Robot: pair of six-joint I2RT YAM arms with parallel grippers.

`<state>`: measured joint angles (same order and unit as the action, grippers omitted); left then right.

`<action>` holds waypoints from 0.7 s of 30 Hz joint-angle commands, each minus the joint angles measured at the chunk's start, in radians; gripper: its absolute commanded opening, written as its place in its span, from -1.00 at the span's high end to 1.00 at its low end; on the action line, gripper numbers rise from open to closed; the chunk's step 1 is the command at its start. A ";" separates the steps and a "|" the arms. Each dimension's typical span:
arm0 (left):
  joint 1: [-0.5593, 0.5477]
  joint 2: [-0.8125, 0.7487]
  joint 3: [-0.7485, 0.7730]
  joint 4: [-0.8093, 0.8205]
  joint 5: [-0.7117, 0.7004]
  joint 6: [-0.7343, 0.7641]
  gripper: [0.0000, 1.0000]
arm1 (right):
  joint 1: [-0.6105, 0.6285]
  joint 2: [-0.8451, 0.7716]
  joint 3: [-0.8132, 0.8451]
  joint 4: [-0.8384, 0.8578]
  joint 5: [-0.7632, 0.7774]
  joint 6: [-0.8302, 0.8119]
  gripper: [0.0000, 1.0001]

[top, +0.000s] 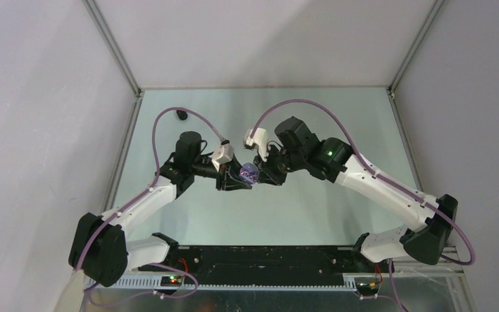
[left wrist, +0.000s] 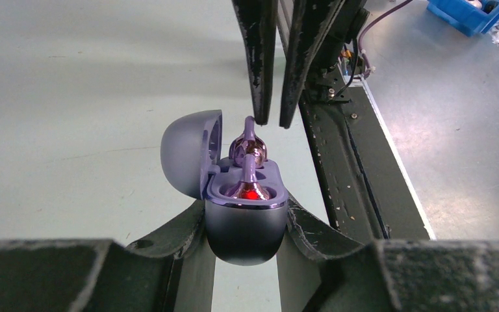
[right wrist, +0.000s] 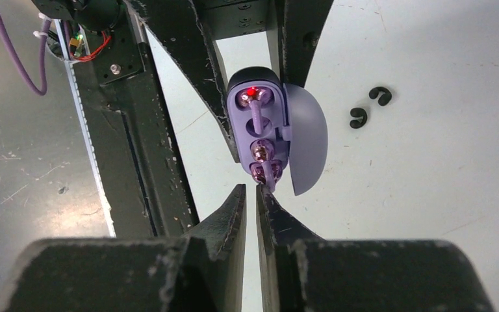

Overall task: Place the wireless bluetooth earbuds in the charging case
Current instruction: Place the earbud in the charging case.

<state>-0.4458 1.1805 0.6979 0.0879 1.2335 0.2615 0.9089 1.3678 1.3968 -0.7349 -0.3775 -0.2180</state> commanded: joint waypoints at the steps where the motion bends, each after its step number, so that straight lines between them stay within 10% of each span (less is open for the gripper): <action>1: -0.003 -0.017 0.015 0.021 0.022 -0.008 1.00 | 0.002 -0.008 0.000 0.025 0.020 -0.025 0.71; 21: -0.003 -0.013 0.021 0.014 0.023 -0.005 1.00 | -0.006 -0.048 -0.001 0.044 0.035 -0.044 0.77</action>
<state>-0.4458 1.1801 0.6979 0.0875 1.2343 0.2615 0.9077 1.3216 1.3930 -0.7265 -0.3614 -0.2558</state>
